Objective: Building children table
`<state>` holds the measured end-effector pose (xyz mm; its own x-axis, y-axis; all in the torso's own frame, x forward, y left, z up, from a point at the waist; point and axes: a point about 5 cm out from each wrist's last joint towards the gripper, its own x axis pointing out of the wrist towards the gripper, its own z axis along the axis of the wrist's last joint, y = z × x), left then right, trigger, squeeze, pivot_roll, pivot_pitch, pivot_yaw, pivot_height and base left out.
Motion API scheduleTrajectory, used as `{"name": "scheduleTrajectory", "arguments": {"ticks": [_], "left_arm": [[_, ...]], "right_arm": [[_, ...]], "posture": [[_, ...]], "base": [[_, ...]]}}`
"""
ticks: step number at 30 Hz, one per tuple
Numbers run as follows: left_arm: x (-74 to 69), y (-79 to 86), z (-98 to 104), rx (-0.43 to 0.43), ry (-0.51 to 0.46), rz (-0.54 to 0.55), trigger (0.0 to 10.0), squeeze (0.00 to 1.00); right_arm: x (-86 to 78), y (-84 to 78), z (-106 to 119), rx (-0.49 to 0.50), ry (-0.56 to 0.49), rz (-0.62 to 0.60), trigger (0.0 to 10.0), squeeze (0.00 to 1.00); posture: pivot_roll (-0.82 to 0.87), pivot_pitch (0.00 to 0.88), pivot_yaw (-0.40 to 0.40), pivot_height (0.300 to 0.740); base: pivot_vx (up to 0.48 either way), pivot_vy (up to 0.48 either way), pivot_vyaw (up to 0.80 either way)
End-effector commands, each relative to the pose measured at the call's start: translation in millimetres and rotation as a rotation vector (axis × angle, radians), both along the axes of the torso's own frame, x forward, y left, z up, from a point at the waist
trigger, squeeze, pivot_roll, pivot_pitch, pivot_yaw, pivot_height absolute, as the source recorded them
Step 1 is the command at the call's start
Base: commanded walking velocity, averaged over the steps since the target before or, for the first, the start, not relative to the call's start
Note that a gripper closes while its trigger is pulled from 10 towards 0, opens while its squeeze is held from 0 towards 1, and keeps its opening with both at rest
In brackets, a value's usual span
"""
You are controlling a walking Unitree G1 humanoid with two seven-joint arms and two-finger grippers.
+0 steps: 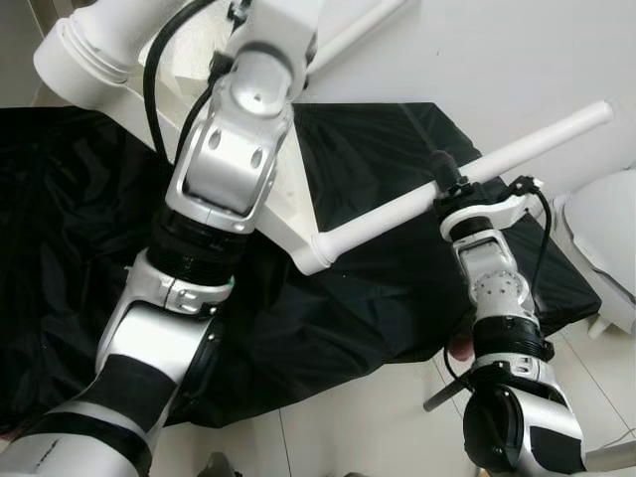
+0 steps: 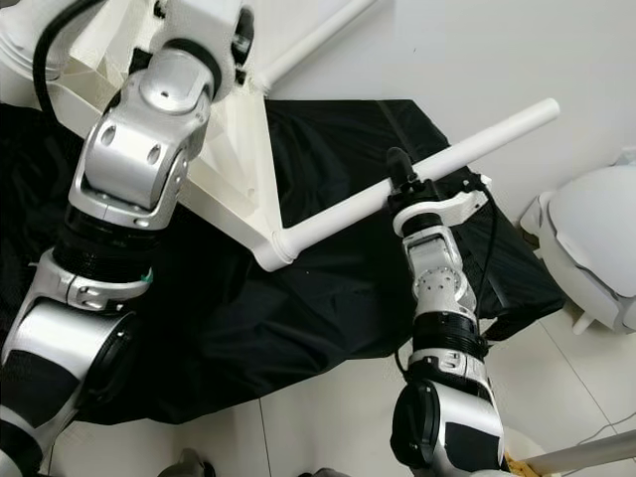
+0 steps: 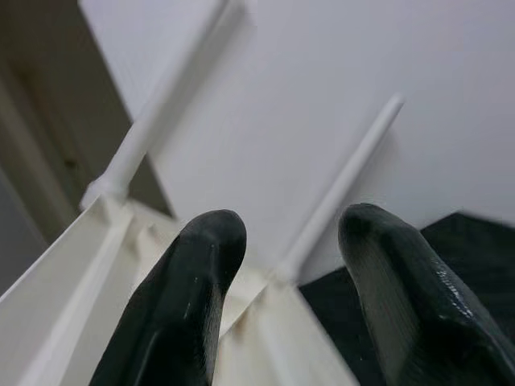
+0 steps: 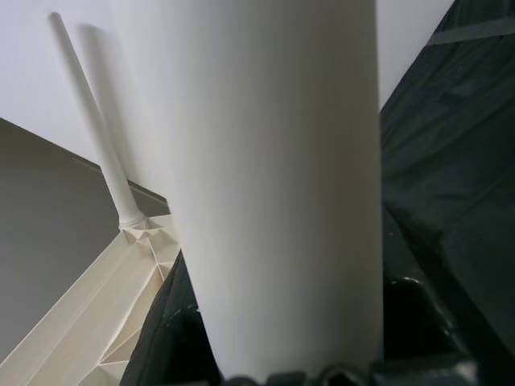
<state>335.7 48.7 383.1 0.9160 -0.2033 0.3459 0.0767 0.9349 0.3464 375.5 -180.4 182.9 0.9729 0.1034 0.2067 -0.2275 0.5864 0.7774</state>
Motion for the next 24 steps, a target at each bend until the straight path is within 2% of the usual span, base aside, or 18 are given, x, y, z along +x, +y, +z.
{"name": "scheduleTrajectory", "arguments": {"ticks": [1, 2, 3, 4, 5, 6, 7, 8, 9, 11, 14, 15, 17, 19, 20, 24], "left_arm": [[-3.4, -13.4, 0.0, 0.015, 0.007, -0.084, 10.0, 0.0], [-3.4, -13.4, 0.0, 0.015, 0.007, -0.084, 10.0, 0.0], [-2.6, -21.6, -9.1, -0.008, 0.072, -0.165, 10.0, 0.0], [-2.6, -21.6, -9.1, -0.008, 0.072, -0.165, 10.0, 0.0], [-0.7, -27.2, -18.0, -0.047, 0.132, -0.224, 10.0, 0.0], [2.0, -29.4, -26.6, -0.051, 0.171, -0.239, 10.0, 0.0], [2.0, -29.4, -26.6, -0.051, 0.171, -0.239, 10.0, 0.0], [5.2, -31.9, -38.2, -0.057, 0.222, -0.255, 10.0, 0.0], [7.2, -34.8, -50.3, -0.02, 0.256, -0.26, 10.0, 0.0], [8.1, -36.6, -58.2, 0.008, 0.276, -0.265, 10.0, 0.0], [5.9, -44.4, -91.7, 0.04, 0.38, -0.296, 10.0, 0.0], [5.9, -44.4, -91.7, 0.04, 0.38, -0.296, 10.0, 0.0], [5.6, -43.1, -105.0, 0.055, 0.426, -0.283, 10.0, 0.0], [5.6, -43.1, -105.0, 0.055, 0.426, -0.283, 10.0, 0.0], [4.4, -39.2, -114.2, 0.056, 0.463, -0.276, 10.0, 0.0], [4.0, -37.3, -116.7, 0.055, 0.475, -0.271, 10.0, 0.0]], "right_arm": [[-11.9, 33.4, -69.5, -0.039, 0.319, 0.148, 10.0, 0.0], [-11.9, 33.4, -69.5, -0.039, 0.319, 0.148, 10.0, 0.0], [-11.2, 32.8, -71.0, -0.011, 0.328, 0.126, 10.0, 0.0], [-11.2, 32.8, -71.0, -0.011, 0.328, 0.126, 10.0, 0.0], [-10.4, 32.4, -72.7, 0.02, 0.344, 0.107, 10.0, 0.0], [-9.7, 32.1, -72.4, 0.04, 0.341, 0.092, 10.0, 0.0], [-9.7, 32.1, -72.4, 0.04, 0.341, 0.092, 10.0, 0.0], [-9.2, 31.7, -72.5, 0.073, 0.341, 0.075, 10.0, 0.0], [-9.0, 31.5, -72.3, 0.111, 0.332, 0.06, 10.0, 0.0], [-9.0, 31.2, -72.1, 0.136, 0.324, 0.049, 10.0, 0.0], [-11.7, 30.1, -77.9, 0.217, 0.332, 0.022, 10.0, 0.0], [-11.7, 30.1, -77.9, 0.217, 0.332, 0.022, 10.0, 0.0], [-12.9, 26.8, -81.9, 0.263, 0.34, -0.003, 10.0, 0.0], [-12.9, 26.8, -81.9, 0.263, 0.34, -0.003, 10.0, 0.0], [-14.6, 24.0, -87.2, 0.337, 0.35, -0.028, 10.0, 0.0], [-15.5, 24.2, -89.0, 0.356, 0.352, -0.031, 10.0, 0.0]], "posture": [[0.15, 0.061, -0.052, 0.74], [0.15, 0.061, -0.052, 0.74], [0.15, 0.068, -0.048, 0.74], [0.15, 0.068, -0.048, 0.74], [0.15, 0.066, -0.044, 0.74], [0.15, 0.067, -0.043, 0.74], [0.15, 0.067, -0.043, 0.74], [0.16, 0.073, -0.04, 0.74], [0.16, 0.075, -0.037, 0.74], [0.16, 0.075, -0.037, 0.74], [0.16, 0.087, -0.026, 0.74], [0.16, 0.087, -0.026, 0.74], [0.16, 0.087, -0.022, 0.74], [0.16, 0.087, -0.022, 0.74], [0.17, 0.09, -0.017, 0.74], [0.17, 0.09, -0.017, 0.74]], "base": [[0.0, 0.0, 0.0], [0.0, 0.0, 0.0], [0.0, 0.0, 0.0], [0.0, 0.0, 0.0], [0.0, 0.0, 0.0], [0.0, 0.0, 0.0], [0.0, 0.0, 0.0], [0.0, 0.0, 0.0], [0.0, 0.0, 0.0], [0.0, 0.0, 0.0], [0.0, 0.0, 0.0], [0.0, 0.0, 0.0], [0.0, 0.0, 0.0], [0.0, 0.0, 0.0], [0.0, 0.0, 0.0], [0.0, 0.0, 0.0]]}}
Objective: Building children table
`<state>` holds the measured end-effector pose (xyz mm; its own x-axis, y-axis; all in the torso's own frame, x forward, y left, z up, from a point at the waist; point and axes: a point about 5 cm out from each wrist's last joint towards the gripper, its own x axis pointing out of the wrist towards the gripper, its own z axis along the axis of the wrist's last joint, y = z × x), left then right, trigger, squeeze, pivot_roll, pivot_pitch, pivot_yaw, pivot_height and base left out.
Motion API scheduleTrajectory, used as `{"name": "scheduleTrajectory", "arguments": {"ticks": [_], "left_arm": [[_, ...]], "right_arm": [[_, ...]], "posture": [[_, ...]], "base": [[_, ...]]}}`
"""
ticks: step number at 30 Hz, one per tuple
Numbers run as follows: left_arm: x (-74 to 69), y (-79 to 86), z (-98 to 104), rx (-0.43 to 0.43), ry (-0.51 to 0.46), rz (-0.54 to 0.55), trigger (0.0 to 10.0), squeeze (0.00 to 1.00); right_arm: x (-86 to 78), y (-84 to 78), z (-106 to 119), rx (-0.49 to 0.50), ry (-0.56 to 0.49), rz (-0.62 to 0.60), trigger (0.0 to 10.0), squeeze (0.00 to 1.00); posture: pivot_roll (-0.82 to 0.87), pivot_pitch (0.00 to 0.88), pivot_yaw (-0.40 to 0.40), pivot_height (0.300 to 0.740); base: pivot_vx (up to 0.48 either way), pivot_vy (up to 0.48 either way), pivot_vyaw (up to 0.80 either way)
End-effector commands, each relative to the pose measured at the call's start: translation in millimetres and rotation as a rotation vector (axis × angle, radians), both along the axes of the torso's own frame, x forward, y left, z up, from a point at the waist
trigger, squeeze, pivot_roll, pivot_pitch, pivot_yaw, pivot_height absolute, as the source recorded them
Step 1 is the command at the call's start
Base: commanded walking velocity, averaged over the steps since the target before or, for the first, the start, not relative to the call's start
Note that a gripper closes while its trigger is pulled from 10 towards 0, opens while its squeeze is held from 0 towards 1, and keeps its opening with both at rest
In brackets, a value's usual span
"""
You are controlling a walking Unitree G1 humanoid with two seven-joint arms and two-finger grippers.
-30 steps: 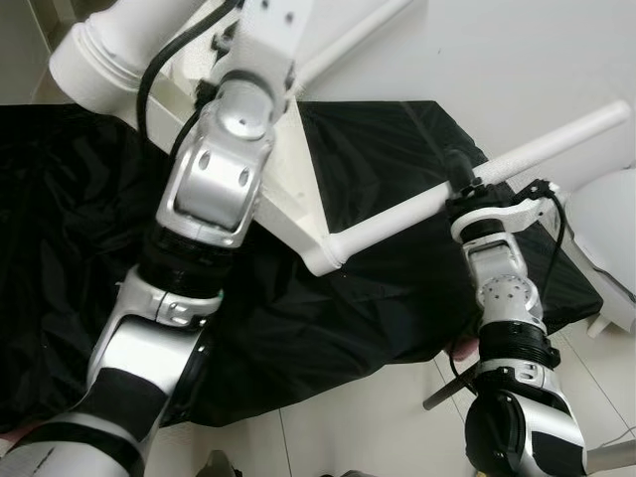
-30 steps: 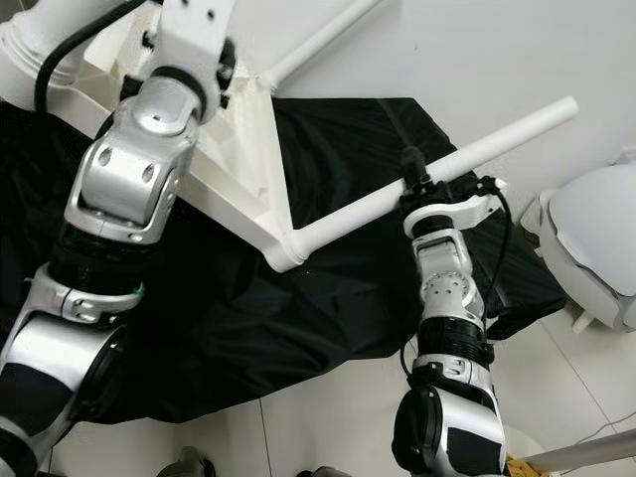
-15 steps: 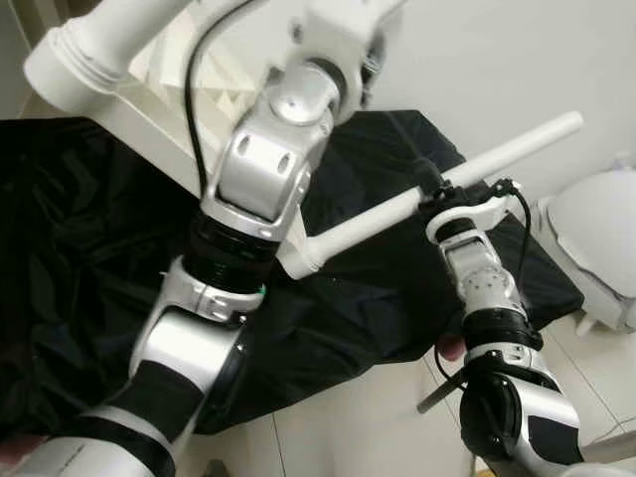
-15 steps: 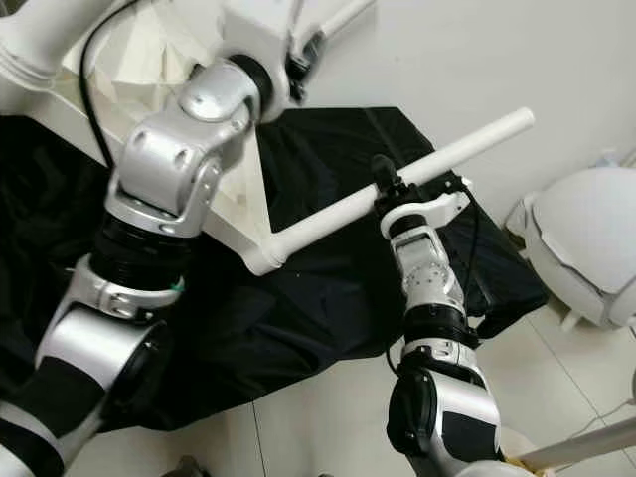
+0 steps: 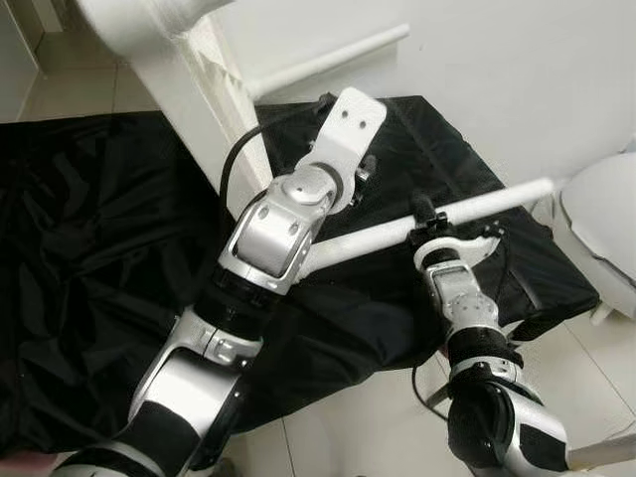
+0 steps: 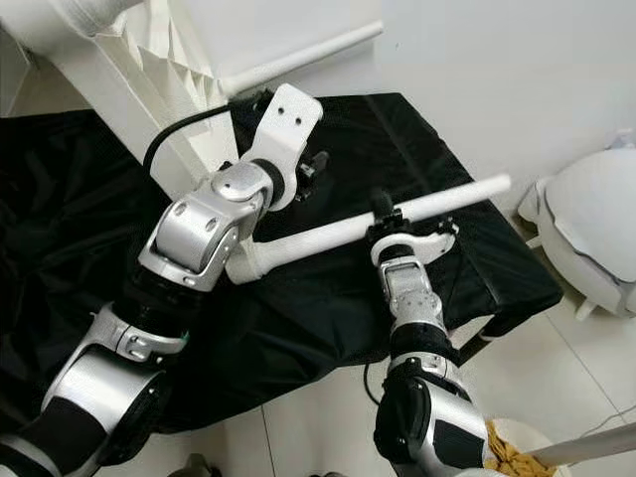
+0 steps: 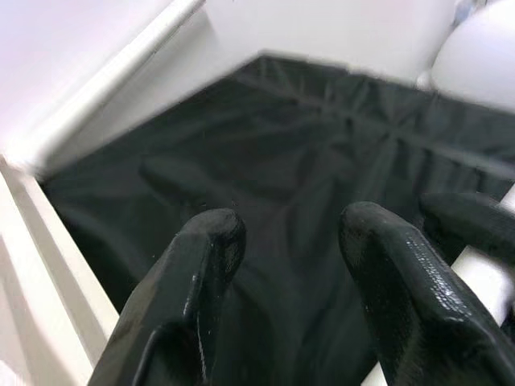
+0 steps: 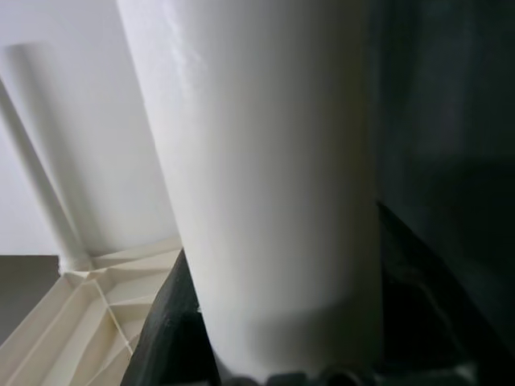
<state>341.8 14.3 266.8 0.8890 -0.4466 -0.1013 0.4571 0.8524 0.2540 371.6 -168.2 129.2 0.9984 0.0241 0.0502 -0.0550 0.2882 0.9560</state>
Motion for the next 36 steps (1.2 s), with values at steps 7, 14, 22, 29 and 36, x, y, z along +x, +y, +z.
{"name": "scheduleTrajectory", "arguments": {"ticks": [7, 14, 22, 29, 36], "left_arm": [[-4.1, 7.1, -5.7, 0.02, 0.013, -0.027, 10.0, 0.0], [-7.0, 16.9, -11.3, 0.038, 0.011, -0.015, 10.0, 0.0], [-13.4, 17.8, -18.1, 0.003, 0.028, -0.077, 10.0, 0.0], [-43.4, -8.5, -47.4, -0.083, 0.2, -0.386, 10.0, 0.0], [-55.9, -19.9, -84.0, 0.009, 0.276, -0.487, 10.0, 0.0]], "right_arm": [[-18.7, 15.2, -47.3, 0.012, 0.193, 0.011, 10.0, 1.0], [-32.1, 21.1, -55.0, 0.089, 0.176, 0.019, 10.0, 1.0], [-41.1, 16.1, -53.1, 0.134, 0.136, 0.003, 10.0, 1.0], [-42.2, 15.3, -48.9, 0.113, 0.141, -0.002, 10.0, 1.0], [-42.2, 17.1, -43.4, 0.122, 0.122, 0.003, 10.0, 1.0]], "posture": [[0.17, 0.093, -0.017, 0.74], [0.17, 0.095, -0.018, 0.74], [0.14, 0.099, -0.013, 0.74], [0.14, 0.098, -0.01, 0.74], [0.14, 0.098, -0.008, 0.74]], "base": [[0.0, 0.0, 0.0], [0.0, 0.0, 0.0], [0.0, 0.0, 0.0], [0.0, 0.0, 0.0], [0.0, 0.0, 0.0]]}}
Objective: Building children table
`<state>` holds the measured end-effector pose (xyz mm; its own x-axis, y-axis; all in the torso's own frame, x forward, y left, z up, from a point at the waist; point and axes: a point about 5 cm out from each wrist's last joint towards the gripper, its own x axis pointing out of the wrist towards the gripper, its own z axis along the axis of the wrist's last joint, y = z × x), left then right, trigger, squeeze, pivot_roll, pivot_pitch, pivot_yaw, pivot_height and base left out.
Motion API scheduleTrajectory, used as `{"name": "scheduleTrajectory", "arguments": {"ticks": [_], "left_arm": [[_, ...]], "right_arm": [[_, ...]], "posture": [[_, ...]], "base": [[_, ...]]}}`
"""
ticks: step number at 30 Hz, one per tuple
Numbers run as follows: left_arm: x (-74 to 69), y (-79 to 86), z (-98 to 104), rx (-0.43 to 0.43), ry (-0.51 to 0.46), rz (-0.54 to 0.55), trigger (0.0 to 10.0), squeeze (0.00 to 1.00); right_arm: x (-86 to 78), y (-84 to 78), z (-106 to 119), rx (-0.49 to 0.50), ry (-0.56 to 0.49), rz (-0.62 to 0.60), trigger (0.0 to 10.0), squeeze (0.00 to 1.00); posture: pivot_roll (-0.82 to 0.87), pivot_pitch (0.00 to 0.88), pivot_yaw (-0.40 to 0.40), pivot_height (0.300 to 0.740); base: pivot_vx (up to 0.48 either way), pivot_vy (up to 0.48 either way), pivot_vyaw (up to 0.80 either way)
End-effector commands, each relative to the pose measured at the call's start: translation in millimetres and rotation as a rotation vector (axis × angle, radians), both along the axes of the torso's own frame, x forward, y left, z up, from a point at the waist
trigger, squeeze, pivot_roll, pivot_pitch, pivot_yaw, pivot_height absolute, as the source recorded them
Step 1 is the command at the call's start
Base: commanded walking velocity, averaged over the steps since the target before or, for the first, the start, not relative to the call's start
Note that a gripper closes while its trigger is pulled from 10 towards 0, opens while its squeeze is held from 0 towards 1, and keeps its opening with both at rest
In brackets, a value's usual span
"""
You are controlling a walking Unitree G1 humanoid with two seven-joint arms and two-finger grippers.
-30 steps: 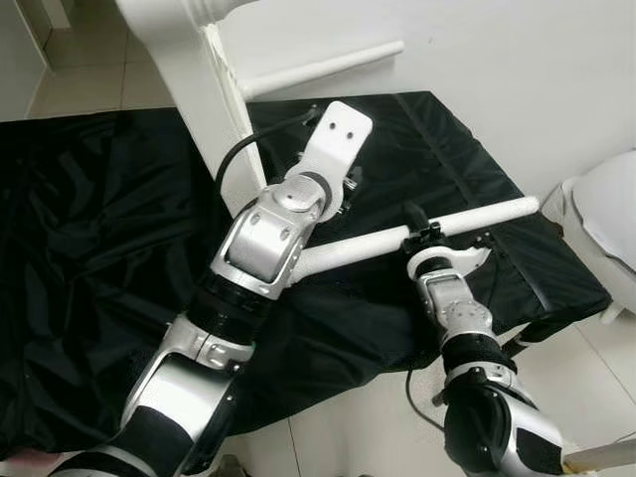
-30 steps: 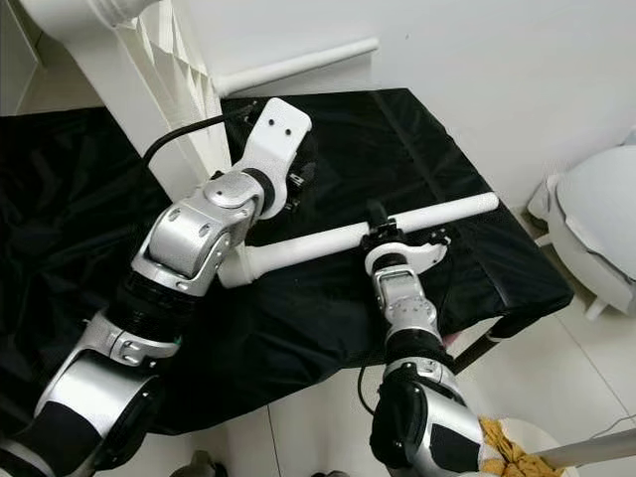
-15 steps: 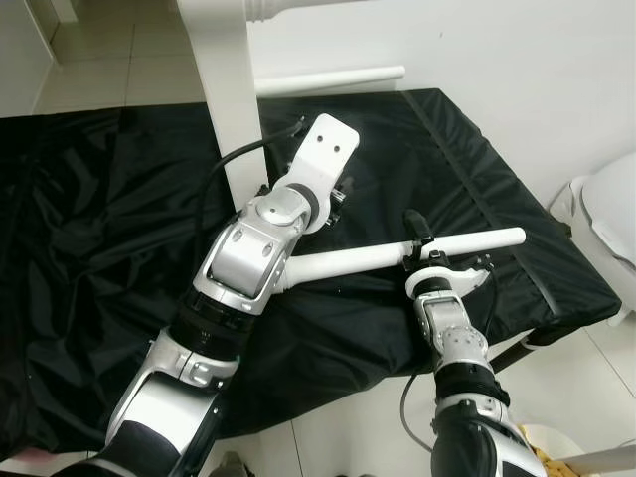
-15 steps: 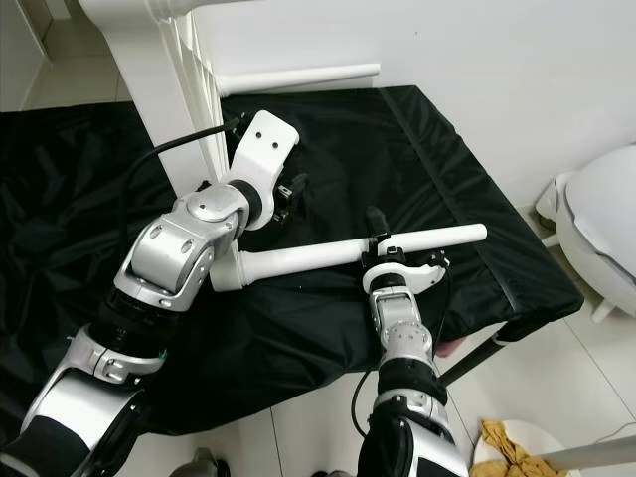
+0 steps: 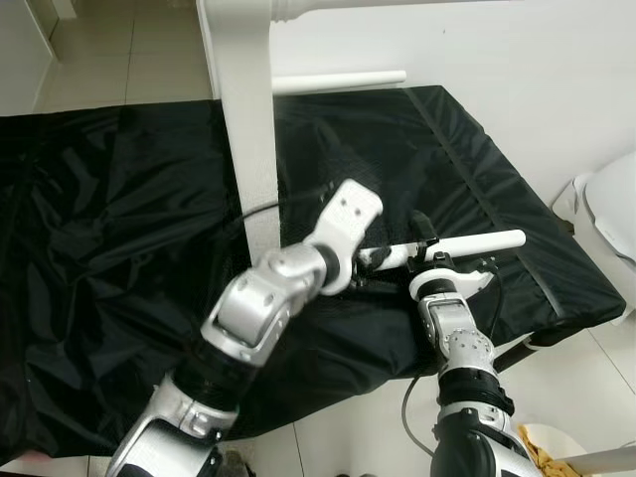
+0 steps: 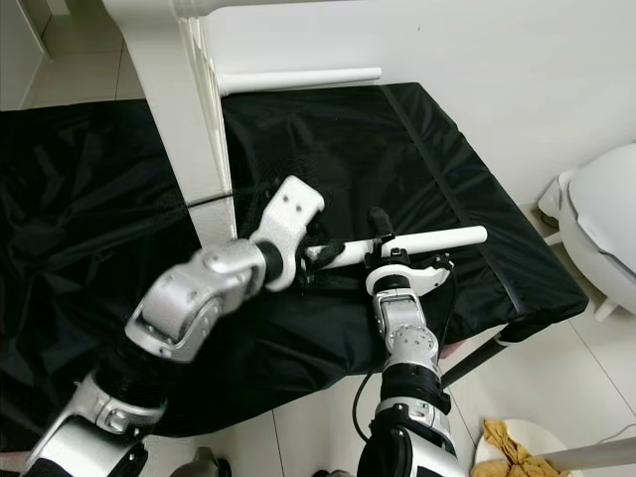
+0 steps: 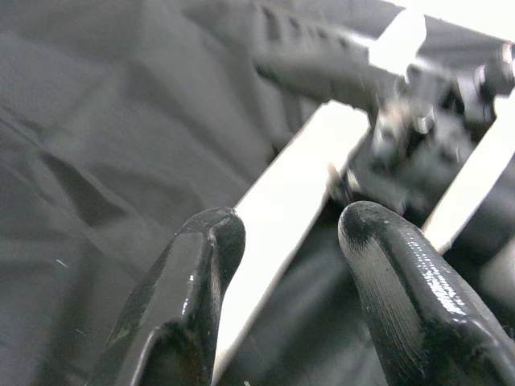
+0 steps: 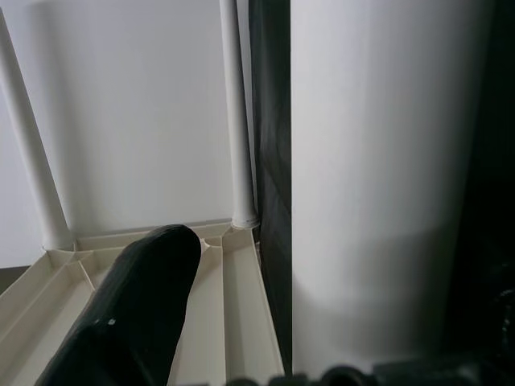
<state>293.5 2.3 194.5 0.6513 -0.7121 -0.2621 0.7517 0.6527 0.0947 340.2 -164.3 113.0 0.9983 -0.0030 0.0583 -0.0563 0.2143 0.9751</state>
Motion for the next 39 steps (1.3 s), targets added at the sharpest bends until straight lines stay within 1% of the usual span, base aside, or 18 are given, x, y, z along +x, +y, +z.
{"name": "scheduleTrajectory", "arguments": {"ticks": [1, 2, 4, 5, 7, 9, 15, 20, 22, 25, 29, 31, 33, 34, 35, 37, 38, 39], "left_arm": [[-7.2, -8.9, -19.8, 0.056, 0.051, -0.155, 10.0, 0.0], [-7.2, -8.9, -19.8, 0.056, 0.051, -0.155, 10.0, 0.0], [-3.7, -8.1, -32.9, 0.147, 0.035, -0.132, 10.0, 0.0], [-3.7, -8.1, -32.9, 0.147, 0.035, -0.132, 10.0, 0.0], [3.3, -7.2, -43.9, 0.218, 0.02, -0.088, 10.0, 0.0], [6.6, -7.8, -47.6, 0.241, 0.011, -0.069, 10.0, 0.0], [9.8, -15.0, -53.2, 0.25, 0.017, -0.059, 10.0, 0.0], [20.2, -15.7, -55.4, 0.268, 0.001, -0.002, 10.0, 0.0], [25.3, -16.4, -52.9, 0.26, -0.009, 0.014, 10.0, 0.0], [28.0, -16.7, -51.5, 0.256, -0.014, 0.019, 10.0, 0.0], [34.6, -17.0, -45.5, 0.244, -0.035, 0.029, 10.0, 0.0], [37.5, -15.6, -44.2, 0.246, -0.041, 0.028, 10.0, 0.0], [40.1, -13.6, -42.5, 0.239, -0.047, 0.038, 10.0, 0.0], [40.6, -13.2, -42.1, 0.234, -0.046, 0.037, 10.0, 0.0], [40.6, -13.2, -42.1, 0.234, -0.046, 0.037, 10.0, 0.0], [41.1, -12.8, -41.2, 0.233, -0.054, 0.033, 10.0, 0.0], [41.1, -12.8, -41.2, 0.233, -0.054, 0.033, 10.0, 0.0], [40.2, -12.3, -39.5, 0.225, -0.057, 0.026, 10.0, 0.0]], "right_arm": [[-10.6, 13.7, -25.7, 0.047, 0.121, 0.033, 10.0, 1.0], [-10.6, 13.7, -25.7, 0.047, 0.121, 0.033, 10.0, 1.0], [-11.1, 14.3, -24.0, 0.035, 0.118, 0.038, 10.0, 1.0], [-11.1, 14.3, -24.0, 0.035, 0.118, 0.038, 10.0, 1.0], [-12.9, 14.5, -23.5, 0.032, 0.119, 0.04, 10.0, 1.0], [-14.4, 14.6, -22.7, 0.031, 0.117, 0.04, 10.0, 1.0], [-21.5, 13.6, -18.5, 0.021, 0.105, 0.044, 10.0, 1.0], [-33.6, 14.0, -13.2, 0.011, 0.101, 0.061, 10.0, 1.0], [-42.7, 15.2, -9.0, 0.026, 0.098, 0.073, 10.0, 1.0], [-48.1, 14.6, -6.0, 0.028, 0.099, 0.075, 10.0, 1.0], [-69.4, 10.2, 12.7, 0.03, 0.067, 0.083, 10.0, 1.0], [-81.2, 7.0, 27.4, -0.024, 0.004, 0.103, 10.0, 1.0], [-86.4, 1.8, 42.5, -0.118, -0.089, 0.109, 10.0, 1.0], [-86.9, -0.5, 48.7, -0.175, -0.122, 0.108, 10.0, 1.0], [-86.9, -0.5, 48.7, -0.175, -0.122, 0.108, 10.0, 1.0], [-83.9, -5.6, 62.3, -0.257, -0.18, 0.087, 10.0, 1.0], [-83.9, -5.6, 62.3, -0.257, -0.18, 0.087, 10.0, 1.0], [-77.4, -7.4, 75.4, -0.324, -0.244, 0.073, 10.0, 0.85]], "posture": [[0.14, 0.098, -0.008, 0.74], [0.14, 0.098, -0.008, 0.74], [0.13, 0.102, -0.009, 0.74], [0.13, 0.102, -0.009, 0.74], [0.12, 0.108, -0.008, 0.74], [0.12, 0.108, -0.006, 0.74], [0.1, 0.116, -0.002, 0.74], [0.08, 0.123, 0.001, 0.74], [0.08, 0.126, 0.003, 0.74], [0.07, 0.13, 0.006, 0.74], [0.06, 0.134, 0.01, 0.74], [0.05, 0.135, 0.015, 0.74], [0.05, 0.133, 0.019, 0.74], [0.04, 0.131, 0.024, 0.74], [0.04, 0.131, 0.024, 0.74], [0.04, 0.131, 0.024, 0.74], [0.04, 0.131, 0.024, 0.74], [0.03, 0.125, 0.025, 0.74]], "base": [[0.0, 0.0, 0.0], [0.0, 0.0, 0.0], [0.0, 0.0, 0.0], [0.0, 0.0, 0.0], [0.0, 0.0, 0.0], [0.0, 0.0, 0.0], [0.0, 0.0, 0.0], [0.0, 0.0, 0.0], [0.0, 0.0, 0.0], [0.0, 0.0, 0.0], [0.0, 0.0, 0.0], [0.0, 0.0, 0.0], [0.0, 0.0, 0.0], [0.0, 0.0, 0.0], [0.0, 0.0, 0.0], [0.0, 0.0, 0.0], [0.0, 0.0, 0.0], [0.0, 0.0, 0.0]]}}
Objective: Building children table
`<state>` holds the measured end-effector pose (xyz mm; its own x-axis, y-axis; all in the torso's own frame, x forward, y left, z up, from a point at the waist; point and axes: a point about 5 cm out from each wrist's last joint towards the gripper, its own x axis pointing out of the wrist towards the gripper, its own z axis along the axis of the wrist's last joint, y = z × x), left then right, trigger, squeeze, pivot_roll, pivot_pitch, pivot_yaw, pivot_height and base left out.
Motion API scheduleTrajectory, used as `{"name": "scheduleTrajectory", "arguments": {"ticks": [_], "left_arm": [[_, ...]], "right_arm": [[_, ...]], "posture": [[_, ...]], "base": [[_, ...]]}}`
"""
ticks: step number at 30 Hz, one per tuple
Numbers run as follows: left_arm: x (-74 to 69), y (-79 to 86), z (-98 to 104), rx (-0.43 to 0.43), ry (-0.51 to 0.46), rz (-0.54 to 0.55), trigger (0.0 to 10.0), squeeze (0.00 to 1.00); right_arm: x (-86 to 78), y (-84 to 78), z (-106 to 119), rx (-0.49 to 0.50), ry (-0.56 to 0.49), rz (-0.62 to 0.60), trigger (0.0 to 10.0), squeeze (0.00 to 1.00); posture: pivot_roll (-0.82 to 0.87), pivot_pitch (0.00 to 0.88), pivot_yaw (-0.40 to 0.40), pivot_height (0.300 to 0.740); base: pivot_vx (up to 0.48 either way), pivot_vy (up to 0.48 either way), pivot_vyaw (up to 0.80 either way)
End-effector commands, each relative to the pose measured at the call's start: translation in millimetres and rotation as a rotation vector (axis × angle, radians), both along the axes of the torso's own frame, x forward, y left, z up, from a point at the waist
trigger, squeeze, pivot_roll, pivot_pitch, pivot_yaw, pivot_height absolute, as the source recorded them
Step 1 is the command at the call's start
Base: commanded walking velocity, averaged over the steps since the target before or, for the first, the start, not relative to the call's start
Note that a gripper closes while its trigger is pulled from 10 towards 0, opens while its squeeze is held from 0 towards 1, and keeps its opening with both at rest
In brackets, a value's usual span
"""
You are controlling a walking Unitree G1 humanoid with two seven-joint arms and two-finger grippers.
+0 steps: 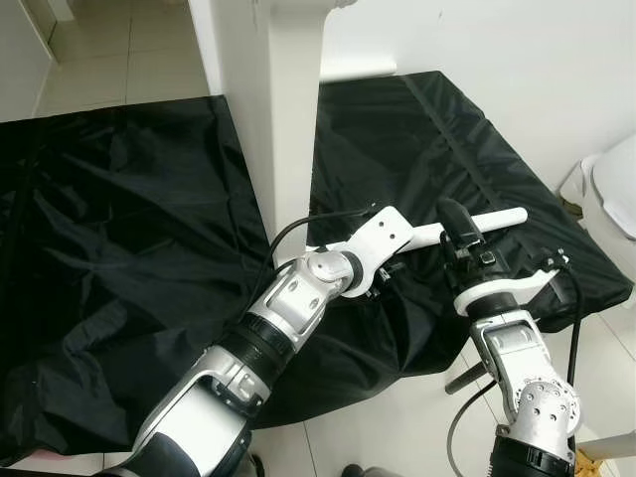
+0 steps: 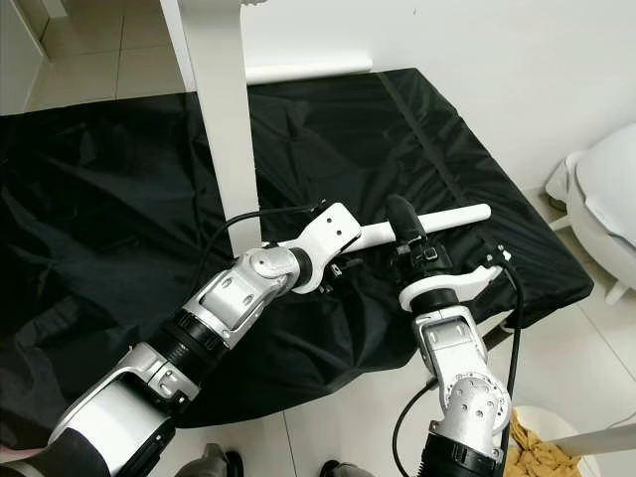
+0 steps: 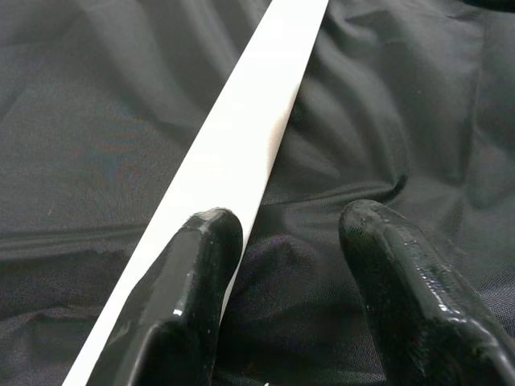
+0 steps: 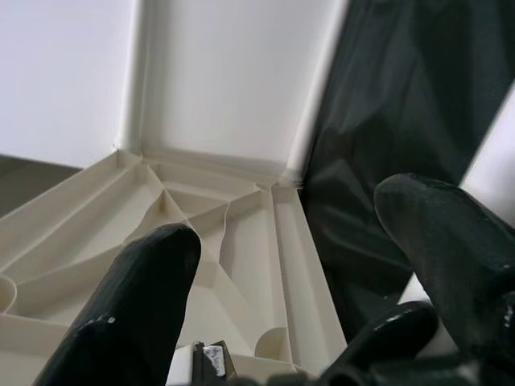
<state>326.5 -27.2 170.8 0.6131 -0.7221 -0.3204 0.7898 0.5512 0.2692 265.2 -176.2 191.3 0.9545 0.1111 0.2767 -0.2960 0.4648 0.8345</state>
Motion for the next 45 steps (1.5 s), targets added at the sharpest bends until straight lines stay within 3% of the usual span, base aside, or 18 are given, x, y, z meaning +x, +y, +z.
{"name": "scheduleTrajectory", "arguments": {"ticks": [1, 2, 3, 5, 7, 10, 13, 14, 16, 20, 22, 24, 32, 33, 37, 39, 44, 45], "left_arm": [[7.3, 17.2, -15.8, 0.055, 0.026, 0.124, 10.0, 0.0], [7.3, 17.2, -15.8, 0.055, 0.026, 0.124, 10.0, 0.0], [5.6, 17.9, -12.5, 0.043, 0.018, 0.107, 10.0, 0.0], [5.6, 17.9, -12.5, 0.043, 0.018, 0.107, 10.0, 0.0], [-3.6, 22.5, 1.7, -0.051, 0.003, 0.05, 10.0, 0.0], [-3.6, 22.5, 1.7, -0.051, 0.003, 0.05, 10.0, 0.0], [-19.7, 43.7, 20.3, -0.175, -0.025, 0.003, 10.0, 0.0], [-19.7, 43.7, 20.3, -0.175, -0.025, 0.003, 10.0, 0.0], [-35.7, 64.6, 29.2, -0.219, -0.05, -0.036, 10.0, 0.0], [-41.7, 73.2, 31.3, -0.221, -0.056, -0.047, 10.0, 0.0], [-54.7, 96.9, 34.5, -0.228, -0.038, -0.052, 10.0, 0.0], [-61.6, 105.8, 35.0, -0.232, -0.02, -0.054, 10.0, 0.0], [-79.1, 119.0, 29.7, -0.228, 0.019, -0.055, 10.0, 0.0], [-88.7, 127.0, 21.9, -0.21, 0.036, -0.028, 10.0, 0.0], [-91.7, 131.4, 19.1, -0.198, 0.037, -0.01, 10.0, 0.0], [-93.4, 143.5, 17.4, -0.188, 0.023, 0.045, 10.0, 0.0], [-86.7, 163.1, 19.7, -0.189, -0.006, 0.174, 10.0, 0.0], [-78.9, 172.7, 21.5, -0.203, -0.026, 0.257, 10.0, 0.0]], "right_arm": [[-2.4, 4.5, -2.8, -0.038, -0.008, 0.003, 10.0, 0.85], [-2.4, 4.5, -2.8, -0.038, -0.008, 0.003, 10.0, 0.85], [4.9, 4.9, 8.6, -0.144, -0.06, -0.017, 10.0, 0.0], [4.9, 4.9, 8.6, -0.144, -0.06, -0.017, 10.0, 0.0], [21.9, 9.4, 18.8, -0.321, -0.119, -0.049, 10.0, 0.0], [21.9, 9.4, 18.8, -0.321, -0.119, -0.049, 10.0, 0.0], [37.8, 14.7, 20.5, -0.434, -0.139, -0.047, 10.0, 0.0], [37.8, 14.7, 20.5, -0.434, -0.139, -0.047, 10.0, 0.0], [46.5, 16.2, 20.6, -0.474, -0.143, -0.029, 10.0, 0.0], [49.8, 16.8, 20.2, -0.492, -0.148, -0.02, 10.0, 0.0], [58.8, 19.4, 18.5, -0.526, -0.155, 0.006, 10.0, 0.0], [62.8, 20.8, 17.9, -0.541, -0.157, 0.017, 10.0, 0.0], [72.2, 25.7, 16.4, -0.592, -0.182, 0.039, 10.0, 0.0], [77.4, 28.5, 14.7, -0.622, -0.197, 0.049, 10.0, 0.0], [79.1, 28.9, 13.6, -0.632, -0.199, 0.05, 10.0, 0.0], [80.8, 26.9, 10.3, -0.654, -0.191, 0.046, 10.0, 0.0], [83.5, 22.5, 4.0, -0.695, -0.167, 0.037, 10.0, 0.0], [85.1, 20.6, 1.9, -0.704, -0.151, 0.029, 10.0, 0.0]], "posture": [[0.03, 0.125, 0.025, 0.74], [0.03, 0.125, 0.025, 0.74], [0.03, 0.12, 0.022, 0.74], [0.03, 0.12, 0.022, 0.74], [0.04, 0.112, 0.013, 0.74], [0.04, 0.112, 0.013, 0.74], [0.09, 0.105, -0.02, 0.74], [0.09, 0.105, -0.02, 0.74], [0.11, 0.103, -0.041, 0.74], [0.12, 0.104, -0.053, 0.74], [0.14, 0.1, -0.08, 0.74], [0.15, 0.1, -0.089, 0.74], [0.16, 0.096, -0.1, 0.74], [0.16, 0.095, -0.104, 0.74], [0.16, 0.095, -0.104, 0.74], [0.16, 0.095, -0.106, 0.74], [0.16, 0.093, -0.105, 0.74], [0.15, 0.088, -0.102, 0.74]], "base": [[0.0, 0.0, 0.0], [0.0, 0.0, 0.0], [0.0, 0.0, 0.0], [0.0, 0.0, 0.0], [0.0, 0.0, 0.0], [0.0, 0.0, 0.0], [0.0, 0.0, 0.0], [0.0, 0.0, 0.0], [0.0, 0.0, 0.0], [0.0, 0.0, 0.0], [0.0, 0.0, 0.0], [0.0, 0.0, 0.0], [0.0, 0.0, 0.0], [0.0, 0.0, 0.0], [0.0, 0.0, 0.0], [0.0, 0.0, 0.0], [0.0, 0.0, 0.0], [0.0, 0.0, 0.0]]}}
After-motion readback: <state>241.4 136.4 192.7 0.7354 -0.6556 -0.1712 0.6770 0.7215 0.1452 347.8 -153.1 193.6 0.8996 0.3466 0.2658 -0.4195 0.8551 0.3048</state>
